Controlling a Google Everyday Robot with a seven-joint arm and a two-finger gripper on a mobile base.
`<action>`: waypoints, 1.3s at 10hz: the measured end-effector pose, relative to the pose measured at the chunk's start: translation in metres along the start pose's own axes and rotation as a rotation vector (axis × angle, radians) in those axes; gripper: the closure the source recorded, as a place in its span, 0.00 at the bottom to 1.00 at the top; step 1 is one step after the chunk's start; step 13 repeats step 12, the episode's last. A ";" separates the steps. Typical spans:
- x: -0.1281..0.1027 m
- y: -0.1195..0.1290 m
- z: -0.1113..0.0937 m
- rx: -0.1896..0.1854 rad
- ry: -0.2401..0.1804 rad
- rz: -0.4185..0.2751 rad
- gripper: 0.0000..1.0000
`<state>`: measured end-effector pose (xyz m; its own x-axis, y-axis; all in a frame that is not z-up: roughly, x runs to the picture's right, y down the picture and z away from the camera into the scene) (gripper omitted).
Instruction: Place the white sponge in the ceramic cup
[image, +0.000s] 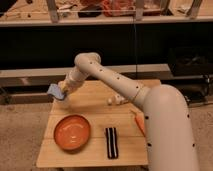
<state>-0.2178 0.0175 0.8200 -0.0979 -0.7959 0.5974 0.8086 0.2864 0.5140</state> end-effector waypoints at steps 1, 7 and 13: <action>0.000 0.000 0.000 -0.001 0.000 -0.005 0.64; 0.000 -0.001 0.003 -0.004 -0.003 -0.029 0.59; -0.001 -0.001 0.005 -0.007 -0.005 -0.045 0.52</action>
